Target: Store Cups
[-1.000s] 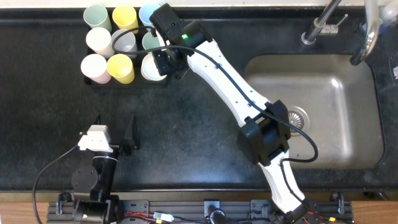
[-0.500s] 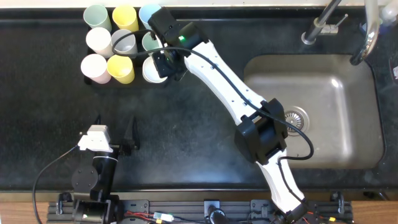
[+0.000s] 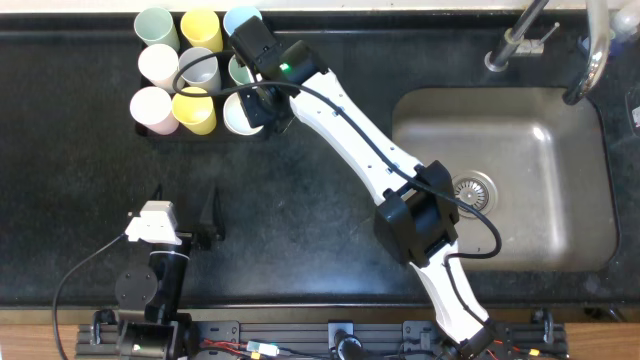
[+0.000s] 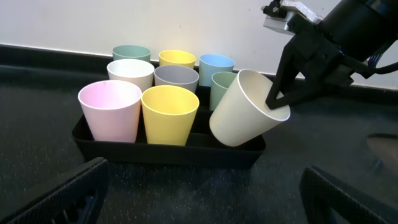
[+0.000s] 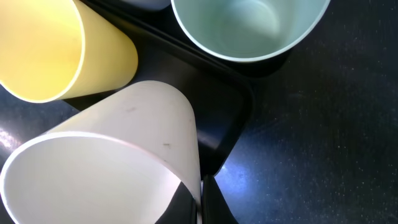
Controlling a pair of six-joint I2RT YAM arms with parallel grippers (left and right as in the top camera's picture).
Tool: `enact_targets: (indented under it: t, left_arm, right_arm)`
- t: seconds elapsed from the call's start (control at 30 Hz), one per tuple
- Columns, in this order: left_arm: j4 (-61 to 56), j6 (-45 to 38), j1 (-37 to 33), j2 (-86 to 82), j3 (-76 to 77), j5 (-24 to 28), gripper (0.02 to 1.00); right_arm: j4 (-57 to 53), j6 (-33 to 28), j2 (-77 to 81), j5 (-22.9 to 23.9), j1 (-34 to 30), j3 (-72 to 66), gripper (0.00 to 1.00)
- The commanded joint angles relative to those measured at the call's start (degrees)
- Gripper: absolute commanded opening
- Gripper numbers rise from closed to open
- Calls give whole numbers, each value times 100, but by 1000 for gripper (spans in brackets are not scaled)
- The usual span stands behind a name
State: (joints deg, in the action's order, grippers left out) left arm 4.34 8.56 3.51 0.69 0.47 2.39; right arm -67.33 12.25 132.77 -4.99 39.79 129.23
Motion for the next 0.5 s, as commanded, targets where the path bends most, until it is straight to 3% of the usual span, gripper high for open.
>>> enact_targets:
  t: [0.03,0.5]
  left_arm:
    - [20,-107,9,-46,-2,76,1000]
    - [20,-107,9,-46,-2,76,1000]
  right_arm:
    - [17,66,85,214,28,20,42]
    - [4,151,214,205,33,-15,45]
